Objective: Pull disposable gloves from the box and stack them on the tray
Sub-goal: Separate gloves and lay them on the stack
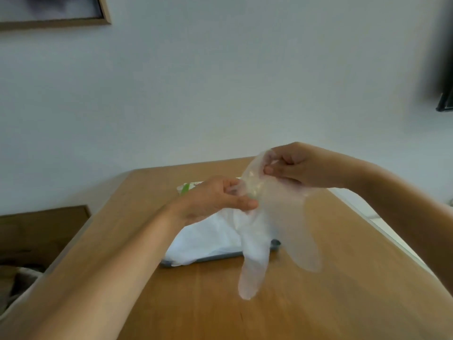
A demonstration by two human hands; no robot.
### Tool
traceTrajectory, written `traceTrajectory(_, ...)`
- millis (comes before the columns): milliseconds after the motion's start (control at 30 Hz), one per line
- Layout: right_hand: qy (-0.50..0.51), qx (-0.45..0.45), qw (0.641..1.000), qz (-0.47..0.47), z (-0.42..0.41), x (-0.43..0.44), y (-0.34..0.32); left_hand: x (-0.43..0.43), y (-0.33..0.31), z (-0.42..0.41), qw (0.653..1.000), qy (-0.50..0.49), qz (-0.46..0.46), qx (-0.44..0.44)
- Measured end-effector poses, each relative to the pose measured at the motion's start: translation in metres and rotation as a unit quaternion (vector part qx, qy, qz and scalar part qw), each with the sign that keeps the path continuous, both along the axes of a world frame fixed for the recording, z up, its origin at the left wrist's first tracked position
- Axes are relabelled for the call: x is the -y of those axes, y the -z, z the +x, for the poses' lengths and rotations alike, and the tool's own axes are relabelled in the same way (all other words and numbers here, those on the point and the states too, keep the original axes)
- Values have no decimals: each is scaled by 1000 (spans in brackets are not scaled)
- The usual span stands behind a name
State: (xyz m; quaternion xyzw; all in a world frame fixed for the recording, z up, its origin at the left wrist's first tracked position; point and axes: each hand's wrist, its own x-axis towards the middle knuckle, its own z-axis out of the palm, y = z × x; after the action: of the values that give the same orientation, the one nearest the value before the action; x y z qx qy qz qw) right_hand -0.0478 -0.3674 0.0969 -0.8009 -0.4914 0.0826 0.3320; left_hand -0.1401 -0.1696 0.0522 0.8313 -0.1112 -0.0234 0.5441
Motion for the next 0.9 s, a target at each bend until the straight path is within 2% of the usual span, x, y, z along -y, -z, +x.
traceTrajectory(133, 31, 0, 999, -26, 12, -12, -3, -38, 1, 4, 998, -23, 15, -49)
traceTrajectory(233, 56, 7, 998, -21, 30, -26, 0, -64, 4, 7, 991, -69, 73, -83)
traceTrajectory(367, 108, 129, 985, -42, 53, -61, 3, -90, 0, 19, 964, -197, 178, -23)
traceTrajectory(467, 140, 163, 976, 23, 69, -89, 8, -111, -7, 27, 908, -317, 258, 87)
traceTrajectory(600, 126, 69, 974, 177, 67, -106, 21, -123, -18, 24, 829, -399, 306, 246)
traceTrajectory(667, 114, 55, 968, 217, 59, -103, 32, -122, -18, 15, 763, -382, 367, 370)
traceTrajectory(700, 109, 75, 965, 226, 54, -97, 38, -120, -15, 10, 727, -363, 397, 427)
traceTrajectory(767, 100, 159, 952, 243, 45, -84, 55, -115, -3, 0, 679, -331, 438, 487)
traceTrajectory(833, 99, 239, 936, 238, 40, -69, 76, -110, 13, -8, 655, -312, 468, 504)
traceTrajectory(900, 95, 264, 940, 191, 41, -58, 97, -108, 34, -14, 657, -277, 507, 485)
